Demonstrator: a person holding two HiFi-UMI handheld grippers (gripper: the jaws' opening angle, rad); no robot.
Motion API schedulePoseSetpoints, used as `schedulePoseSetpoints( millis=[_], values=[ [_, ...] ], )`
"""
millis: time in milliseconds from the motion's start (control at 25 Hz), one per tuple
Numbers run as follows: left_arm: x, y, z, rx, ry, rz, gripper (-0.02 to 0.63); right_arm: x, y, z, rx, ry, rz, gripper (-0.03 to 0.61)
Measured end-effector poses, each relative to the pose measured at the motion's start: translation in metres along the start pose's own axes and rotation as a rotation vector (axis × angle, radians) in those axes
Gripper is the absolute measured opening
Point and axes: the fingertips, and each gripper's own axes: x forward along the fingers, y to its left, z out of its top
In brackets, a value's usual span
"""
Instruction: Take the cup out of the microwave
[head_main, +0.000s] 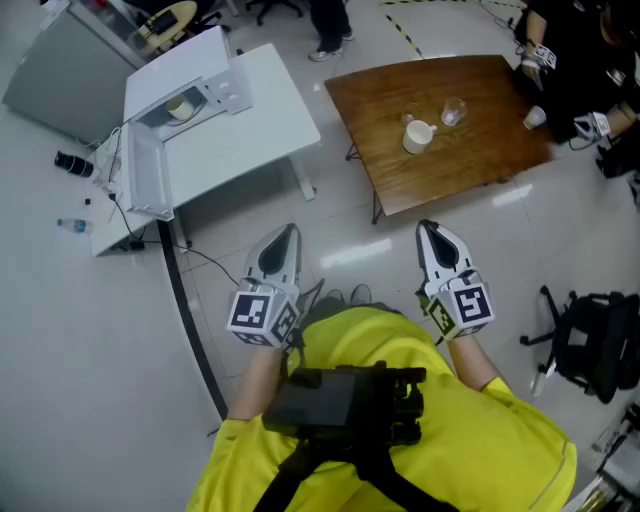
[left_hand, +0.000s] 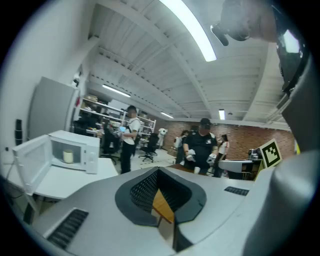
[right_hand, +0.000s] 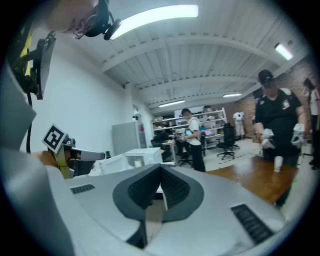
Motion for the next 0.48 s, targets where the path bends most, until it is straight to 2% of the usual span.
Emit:
schedulePoseSetpoints(
  millis=[160, 280, 400, 480],
  values=[
    [-0.052, 0.066, -0.004, -0.023, -0.012, 0.162, 0.006, 0.06, 0.059, -0.005, -0.035, 0.028, 0.167, 0.005],
    [-0.103, 0.111, -0.021, -0.062, 0.001, 0.328, 0.005, 0.107, 0.103, -0.009, -0.049, 0.042, 0.302, 0.005],
    [-0.157, 0.143, -0.033, -0.094, 0.01, 0.49, 0.005, 0.145, 0.148, -0.022, -0.056, 0.078, 0.43, 0.005],
    [-0.194, 0.159, -0.038, -0.108, -0.015, 0.575, 0.004, 0.161, 0.181, -0.034, -0.066, 0.107, 0.504, 0.005]
  ],
)
